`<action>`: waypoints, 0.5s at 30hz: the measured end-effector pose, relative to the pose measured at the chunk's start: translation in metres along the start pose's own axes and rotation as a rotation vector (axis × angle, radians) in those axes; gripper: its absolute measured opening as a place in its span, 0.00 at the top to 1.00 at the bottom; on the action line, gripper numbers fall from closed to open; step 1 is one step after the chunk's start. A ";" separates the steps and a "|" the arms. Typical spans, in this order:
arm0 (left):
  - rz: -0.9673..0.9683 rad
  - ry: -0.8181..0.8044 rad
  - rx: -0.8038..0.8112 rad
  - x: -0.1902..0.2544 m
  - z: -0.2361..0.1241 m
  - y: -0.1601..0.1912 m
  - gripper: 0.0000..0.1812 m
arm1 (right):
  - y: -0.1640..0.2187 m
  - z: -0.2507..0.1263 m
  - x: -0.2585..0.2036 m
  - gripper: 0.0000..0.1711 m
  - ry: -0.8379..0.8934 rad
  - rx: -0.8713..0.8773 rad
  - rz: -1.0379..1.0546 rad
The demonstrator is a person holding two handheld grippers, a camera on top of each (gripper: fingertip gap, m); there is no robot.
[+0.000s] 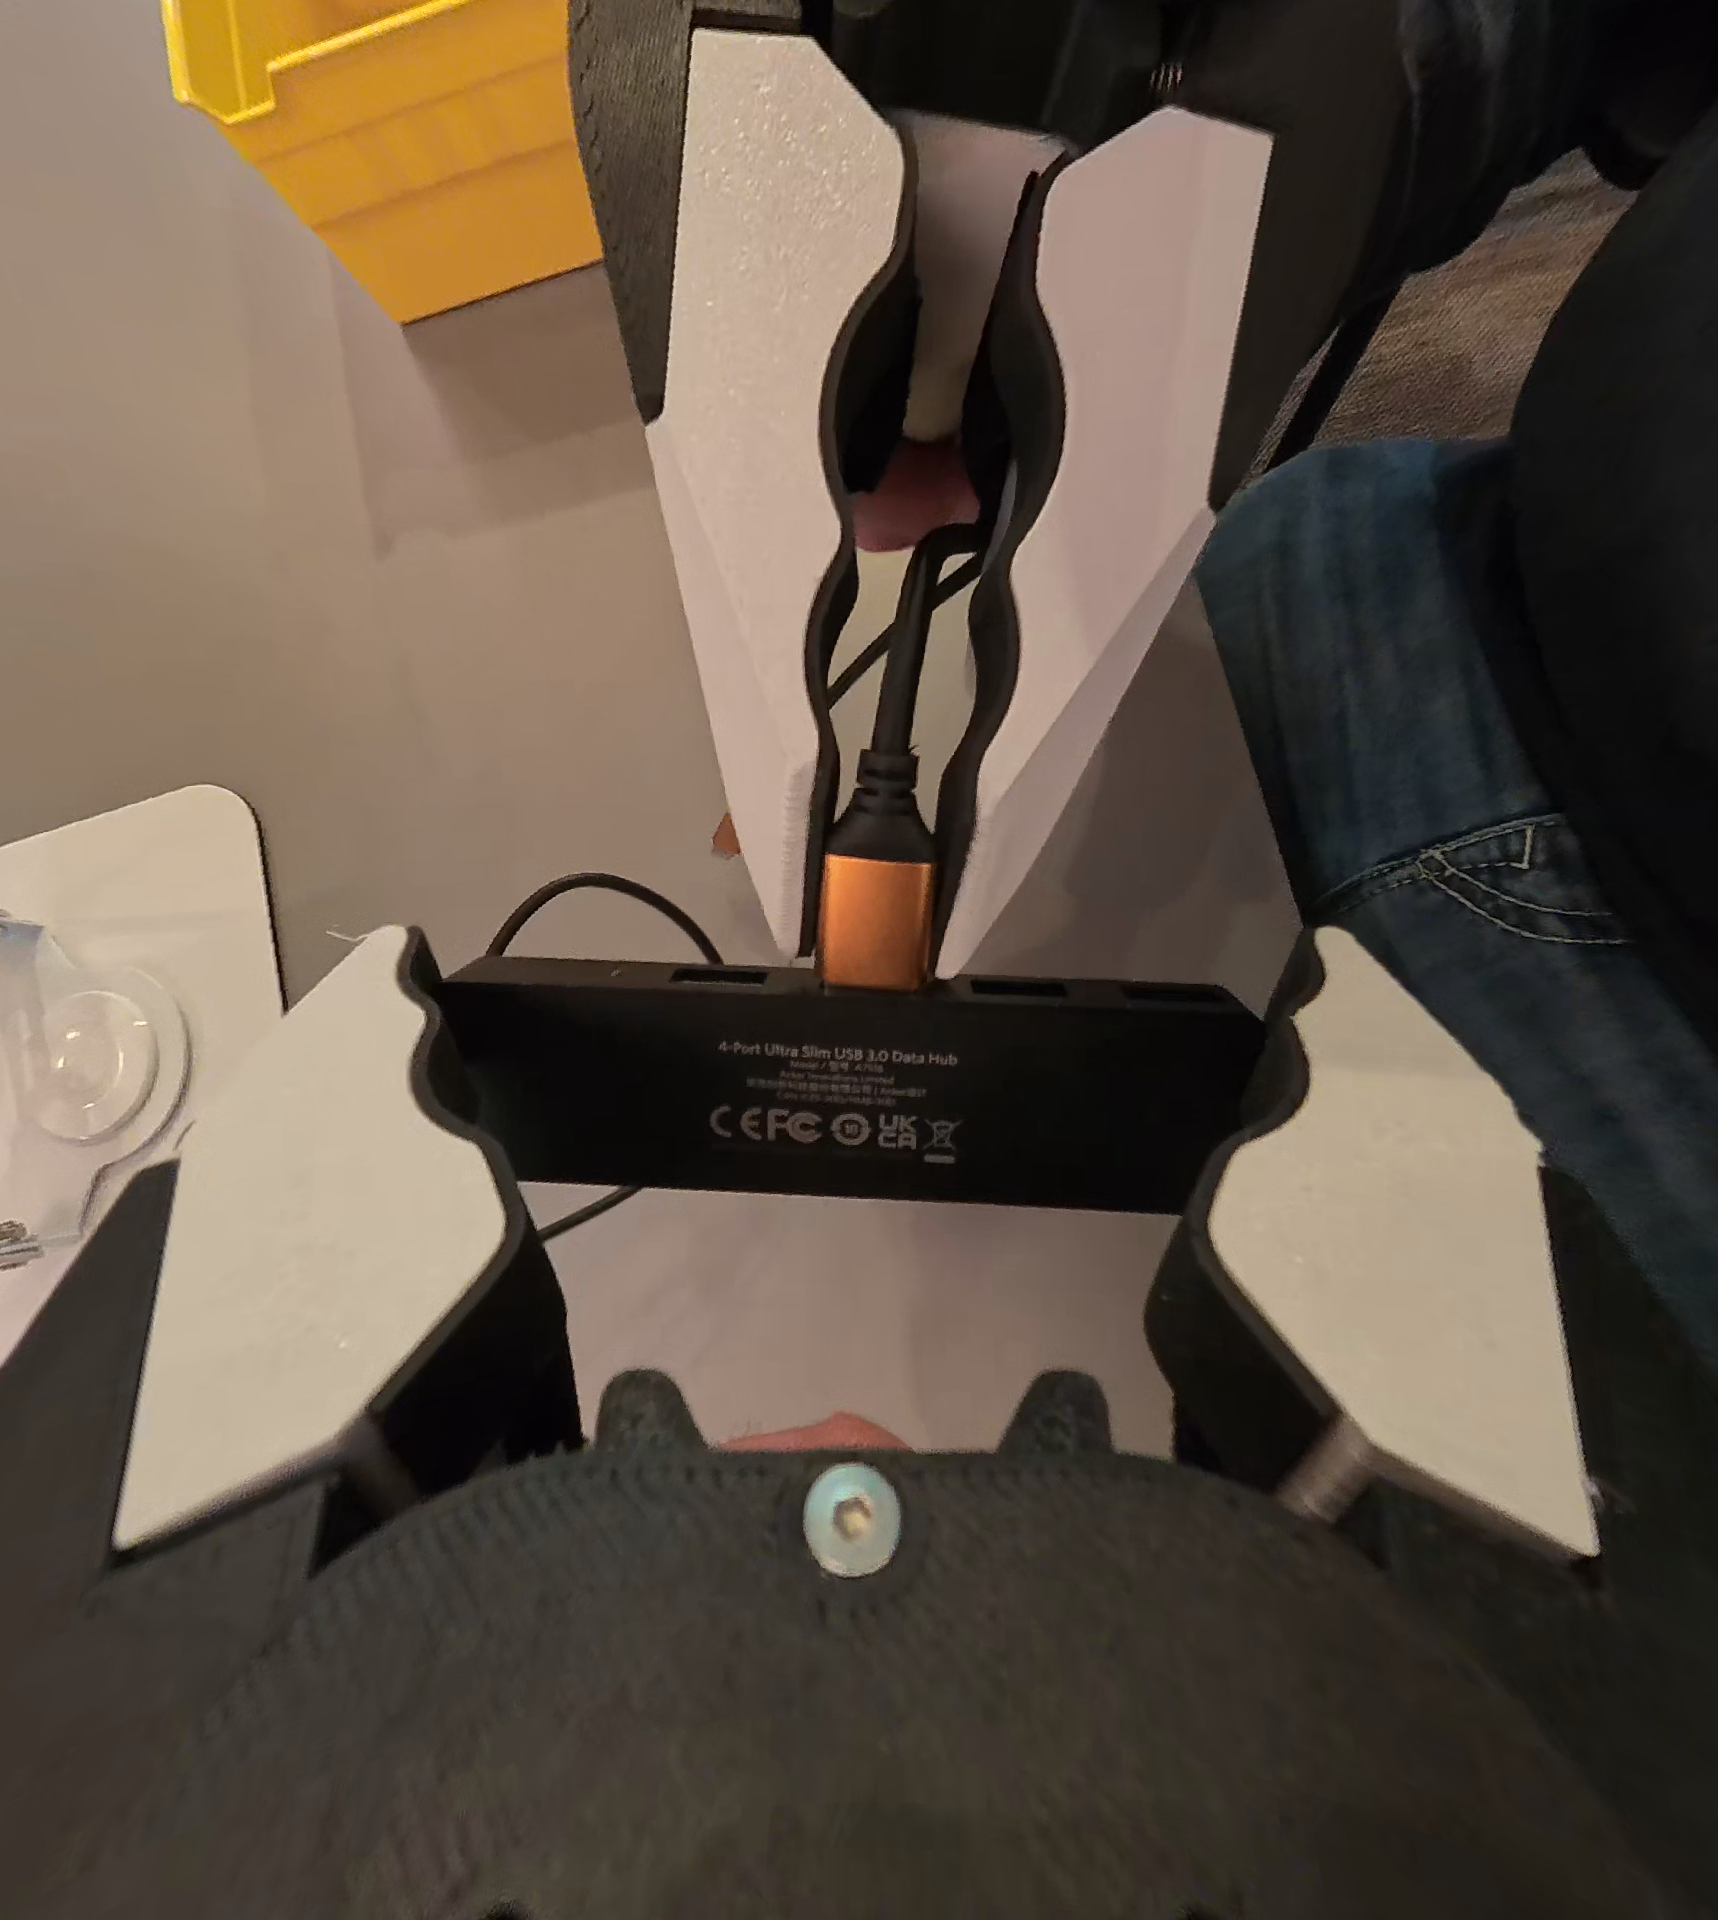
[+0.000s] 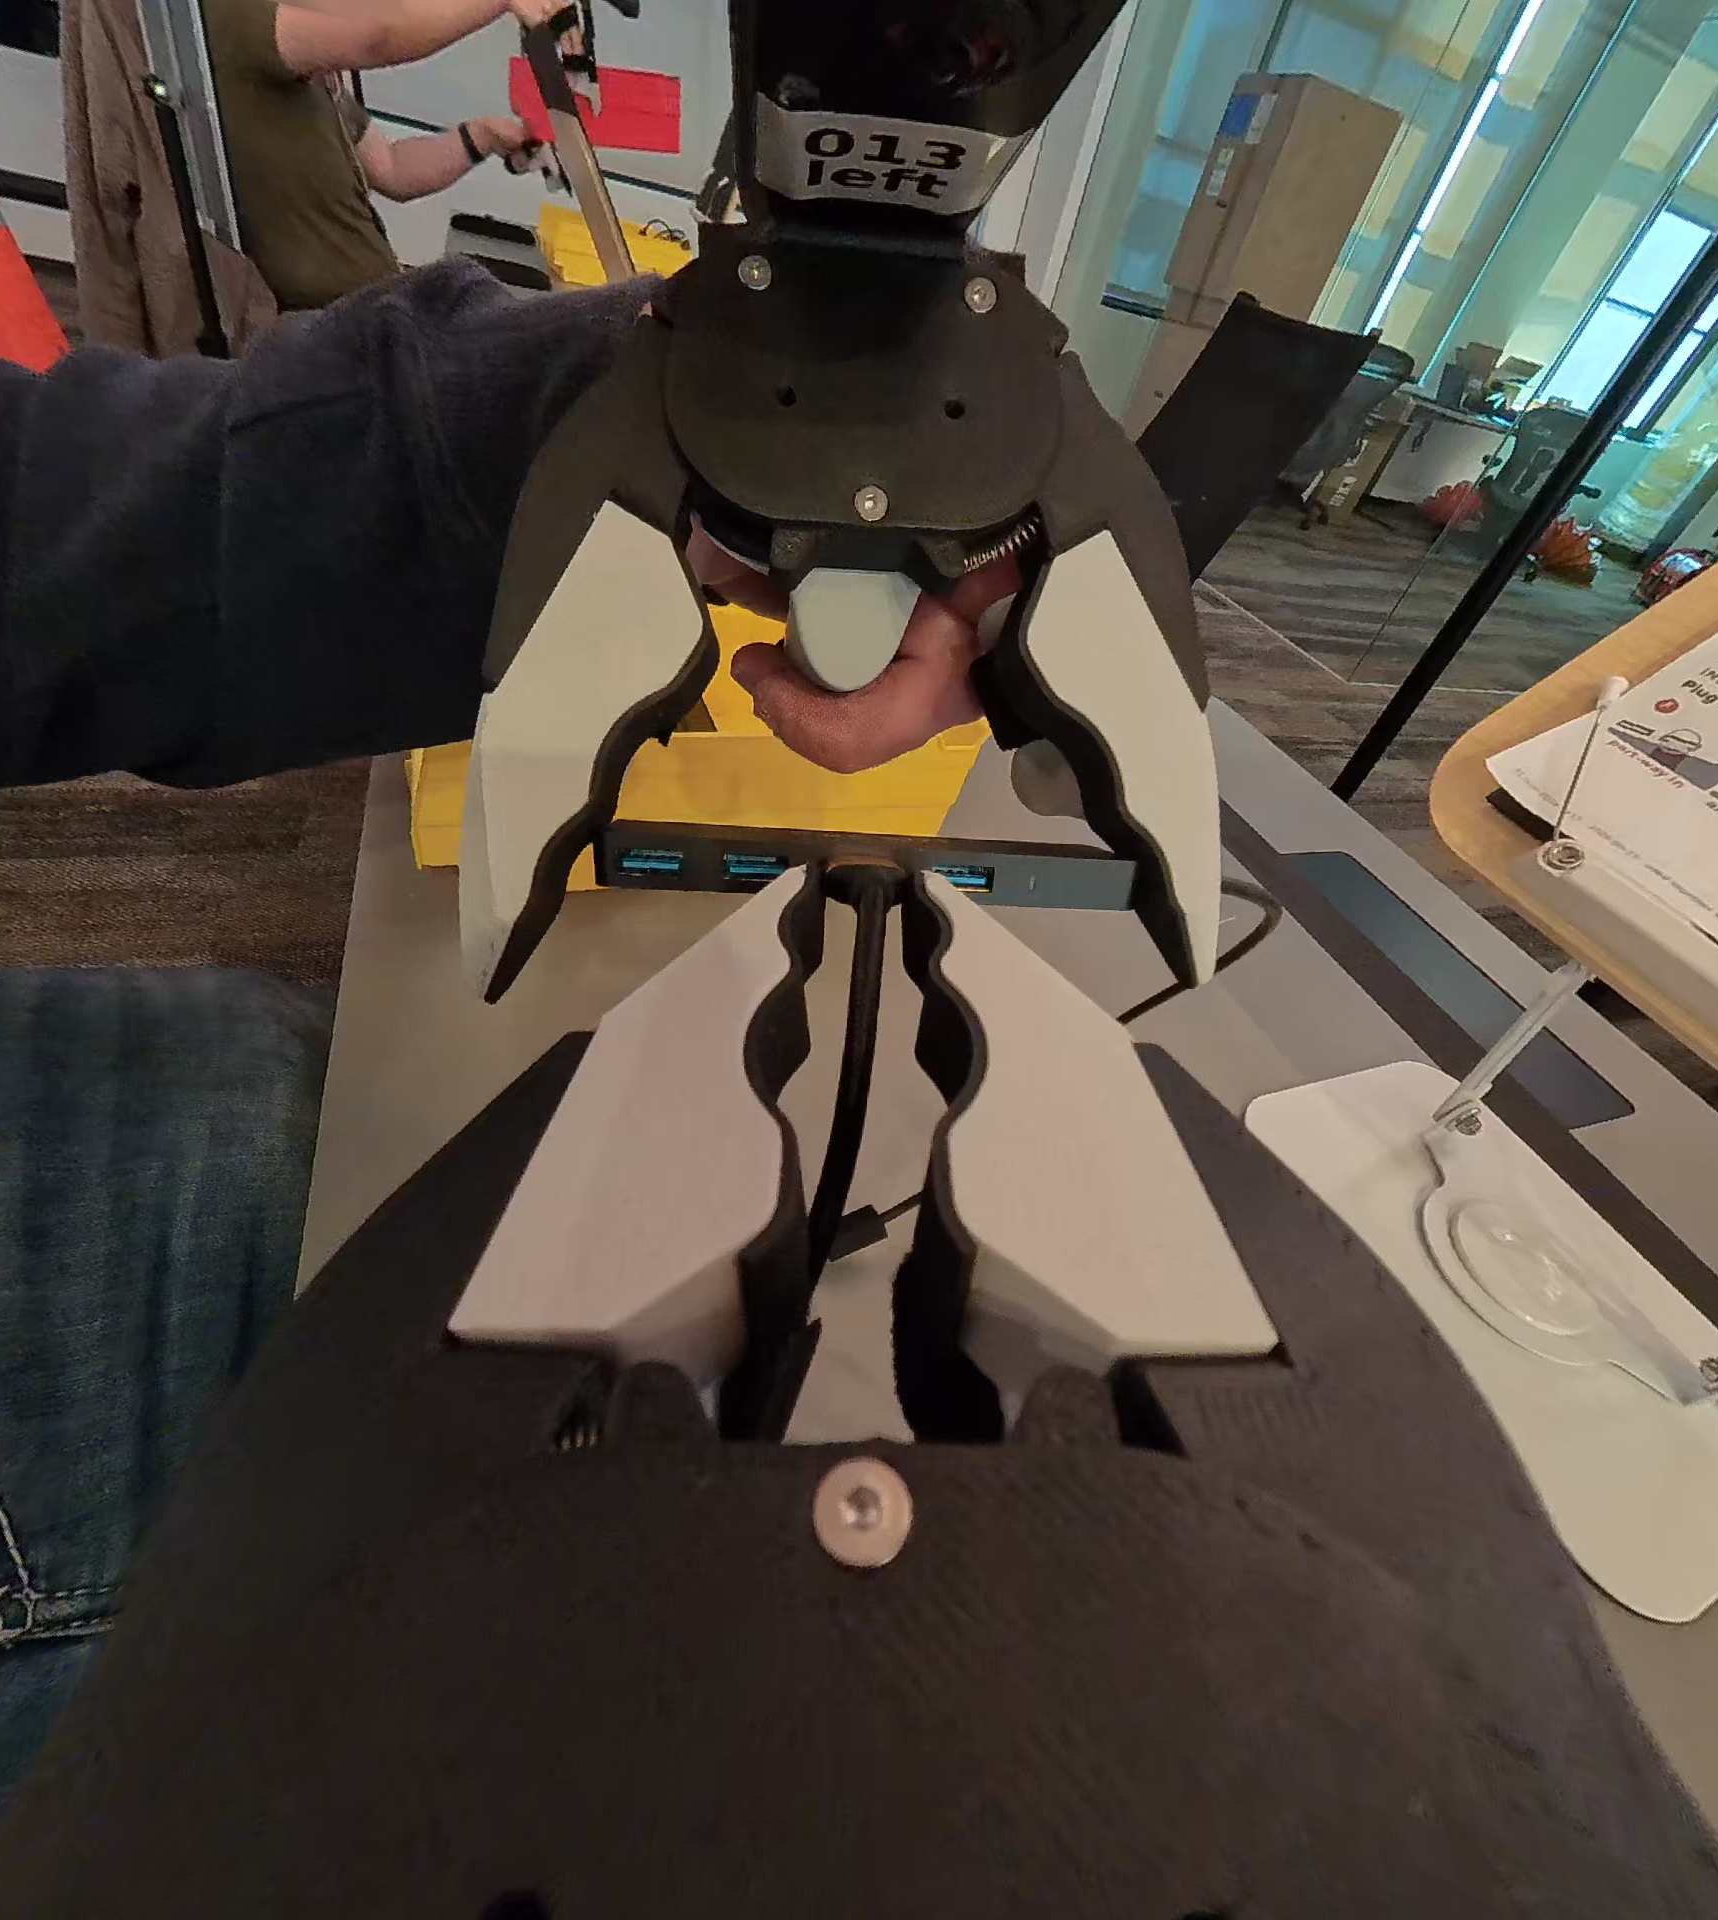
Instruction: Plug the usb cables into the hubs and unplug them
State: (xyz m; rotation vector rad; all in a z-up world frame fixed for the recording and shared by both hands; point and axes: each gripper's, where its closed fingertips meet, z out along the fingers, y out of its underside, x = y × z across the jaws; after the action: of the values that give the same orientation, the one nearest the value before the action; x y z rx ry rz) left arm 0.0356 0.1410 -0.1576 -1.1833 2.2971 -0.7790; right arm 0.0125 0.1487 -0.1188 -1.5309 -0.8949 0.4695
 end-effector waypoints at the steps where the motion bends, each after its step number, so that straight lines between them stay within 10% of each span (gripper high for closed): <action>1: 0.002 -0.003 -0.009 0.001 0.000 0.000 0.21 | 0.000 0.000 -0.001 0.92 -0.001 -0.002 -0.004; 15: -0.003 -0.013 -0.043 0.007 -0.003 0.005 0.22 | 0.000 0.002 -0.007 0.92 -0.010 -0.014 -0.035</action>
State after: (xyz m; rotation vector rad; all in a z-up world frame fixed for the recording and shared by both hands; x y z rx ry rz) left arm 0.0271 0.1386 -0.1600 -1.2074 2.3125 -0.7249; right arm 0.0062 0.1447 -0.1210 -1.5239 -0.9331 0.4463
